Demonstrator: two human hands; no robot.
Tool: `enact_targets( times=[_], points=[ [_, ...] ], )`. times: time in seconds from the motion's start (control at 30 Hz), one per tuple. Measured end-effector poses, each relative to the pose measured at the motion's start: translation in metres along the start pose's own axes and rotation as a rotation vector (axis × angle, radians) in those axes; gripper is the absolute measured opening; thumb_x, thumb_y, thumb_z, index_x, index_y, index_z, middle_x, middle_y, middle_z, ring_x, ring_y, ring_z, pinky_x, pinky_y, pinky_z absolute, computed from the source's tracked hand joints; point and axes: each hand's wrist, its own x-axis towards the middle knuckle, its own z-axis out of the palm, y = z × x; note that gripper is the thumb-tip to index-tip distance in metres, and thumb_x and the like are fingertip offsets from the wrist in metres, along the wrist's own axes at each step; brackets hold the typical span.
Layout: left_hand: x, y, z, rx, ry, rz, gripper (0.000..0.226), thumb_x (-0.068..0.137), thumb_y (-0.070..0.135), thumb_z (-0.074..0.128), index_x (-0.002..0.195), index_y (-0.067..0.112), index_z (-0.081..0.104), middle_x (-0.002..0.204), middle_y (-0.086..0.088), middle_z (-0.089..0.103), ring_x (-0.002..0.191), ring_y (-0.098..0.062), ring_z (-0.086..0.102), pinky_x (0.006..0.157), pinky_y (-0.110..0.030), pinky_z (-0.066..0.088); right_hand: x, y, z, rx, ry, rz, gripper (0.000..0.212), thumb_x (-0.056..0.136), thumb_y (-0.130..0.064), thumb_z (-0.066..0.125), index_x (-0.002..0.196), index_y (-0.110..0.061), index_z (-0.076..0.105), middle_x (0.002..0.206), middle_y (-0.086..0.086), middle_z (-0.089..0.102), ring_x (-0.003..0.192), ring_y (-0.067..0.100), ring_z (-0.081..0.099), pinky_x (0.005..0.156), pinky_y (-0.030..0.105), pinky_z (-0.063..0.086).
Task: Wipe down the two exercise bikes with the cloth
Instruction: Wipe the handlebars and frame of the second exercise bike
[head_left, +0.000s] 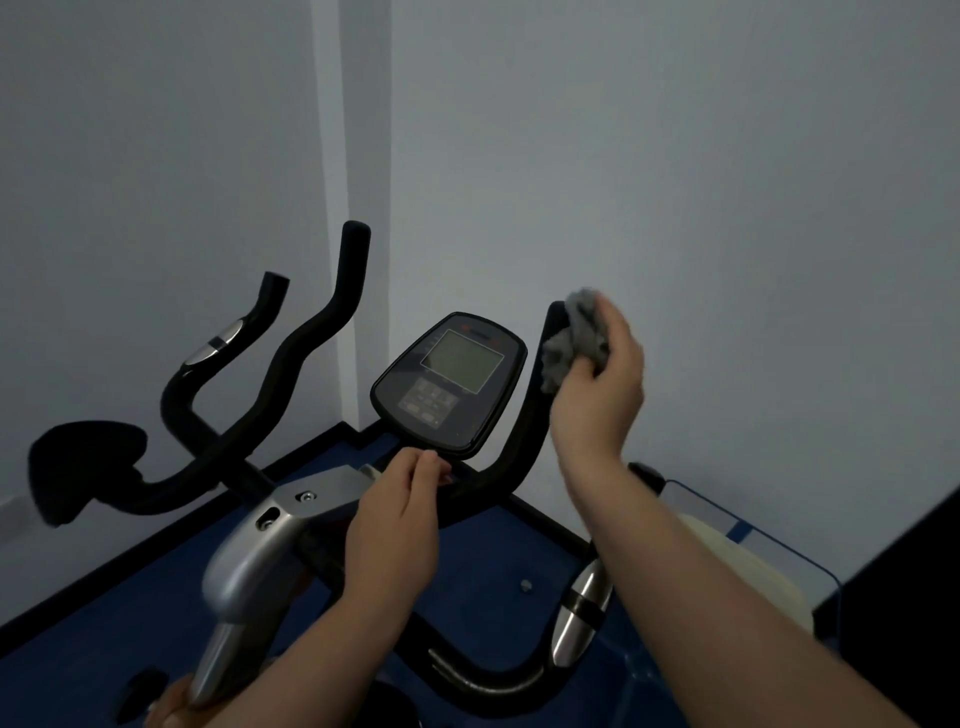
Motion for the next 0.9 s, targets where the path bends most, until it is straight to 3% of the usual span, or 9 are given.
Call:
enact_targets(
  times=[0.1, 0.2, 0.33, 0.4, 0.47, 0.63, 0.77, 0.83, 0.9],
  points=[
    [0.001, 0.001, 0.000, -0.002, 0.006, 0.008, 0.033, 0.101, 0.039, 0.036, 0.082, 0.032, 0.063, 0.081, 0.013, 0.067, 0.079, 0.001, 0.060, 0.072, -0.034, 0.047, -0.048, 0.018, -0.012, -0.120, -0.095, -0.036, 0.056, 0.089, 0.012, 0.046, 0.128, -0.026, 0.060, 0.122, -0.009, 0.047, 0.110, 0.005, 0.053, 0.087, -0.002, 0.035],
    [0.002, 0.001, 0.001, 0.019, 0.016, 0.028, 0.033, 0.102, 0.038, 0.037, 0.082, 0.032, 0.062, 0.080, 0.014, 0.067, 0.079, 0.001, 0.060, 0.073, -0.034, 0.048, -0.060, 0.013, -0.021, -0.234, -0.369, -0.209, 0.059, 0.076, 0.020, 0.049, 0.111, -0.022, 0.070, 0.115, -0.006, 0.050, 0.112, 0.015, 0.050, 0.088, 0.001, 0.036],
    [0.001, 0.001, -0.001, -0.014, 0.008, 0.013, 0.033, 0.102, 0.036, 0.038, 0.083, 0.029, 0.064, 0.082, 0.011, 0.067, 0.082, -0.004, 0.062, 0.077, -0.038, 0.050, -0.014, -0.011, -0.026, -0.435, -0.278, -0.438, 0.052, 0.081, 0.011, 0.056, 0.122, -0.021, 0.066, 0.124, 0.003, 0.047, 0.115, 0.018, 0.042, 0.092, 0.018, 0.045],
    [0.001, 0.000, -0.001, -0.026, 0.008, 0.005, 0.033, 0.103, 0.035, 0.038, 0.083, 0.030, 0.064, 0.083, 0.012, 0.068, 0.084, -0.005, 0.062, 0.079, -0.039, 0.050, -0.014, -0.007, -0.028, -0.619, -0.374, -0.427, 0.048, 0.085, 0.003, 0.057, 0.127, -0.021, 0.063, 0.129, 0.006, 0.041, 0.118, 0.022, 0.038, 0.087, 0.032, 0.049],
    [0.002, 0.000, -0.001, -0.036, 0.007, 0.008, 0.033, 0.103, 0.036, 0.038, 0.082, 0.031, 0.063, 0.081, 0.015, 0.067, 0.082, -0.003, 0.062, 0.078, -0.038, 0.049, -0.043, 0.008, -0.029, -0.687, -0.470, -0.337, 0.046, 0.088, -0.004, 0.055, 0.128, -0.025, 0.060, 0.131, 0.004, 0.036, 0.117, 0.020, 0.035, 0.088, 0.030, 0.047],
    [0.001, -0.002, -0.001, 0.002, -0.023, 0.028, 0.034, 0.102, 0.037, 0.037, 0.078, 0.029, 0.059, 0.077, 0.017, 0.062, 0.076, -0.002, 0.057, 0.066, -0.034, 0.043, -0.092, 0.012, -0.030, -0.464, -0.617, -0.303, 0.043, 0.083, -0.002, 0.056, 0.111, -0.033, 0.066, 0.116, -0.012, 0.032, 0.109, 0.008, 0.034, 0.082, 0.011, 0.037],
    [0.002, -0.003, -0.001, -0.007, -0.002, 0.029, 0.033, 0.102, 0.033, 0.039, 0.078, 0.031, 0.061, 0.078, 0.020, 0.064, 0.080, 0.001, 0.057, 0.068, -0.029, 0.041, -0.028, -0.003, -0.024, -0.478, -0.323, -0.333, 0.038, 0.081, 0.002, 0.055, 0.101, -0.026, 0.071, 0.118, -0.002, 0.039, 0.111, 0.015, 0.036, 0.082, 0.010, 0.035],
    [0.002, -0.003, -0.001, -0.011, -0.010, 0.016, 0.033, 0.102, 0.032, 0.039, 0.078, 0.032, 0.061, 0.079, 0.022, 0.064, 0.081, 0.002, 0.057, 0.069, -0.030, 0.041, -0.021, -0.001, -0.022, -0.497, -0.331, -0.294, 0.025, 0.084, -0.009, 0.061, 0.101, -0.024, 0.070, 0.122, -0.001, 0.037, 0.113, 0.015, 0.033, 0.083, 0.019, 0.039],
    [0.002, -0.002, -0.002, -0.020, -0.016, 0.024, 0.033, 0.101, 0.035, 0.039, 0.078, 0.032, 0.062, 0.080, 0.022, 0.064, 0.080, 0.001, 0.058, 0.072, -0.034, 0.045, -0.043, 0.007, -0.020, -0.501, -0.406, -0.252, 0.011, 0.085, -0.030, 0.066, 0.095, -0.025, 0.069, 0.121, -0.006, 0.035, 0.113, 0.011, 0.031, 0.080, 0.014, 0.035]
  ],
)
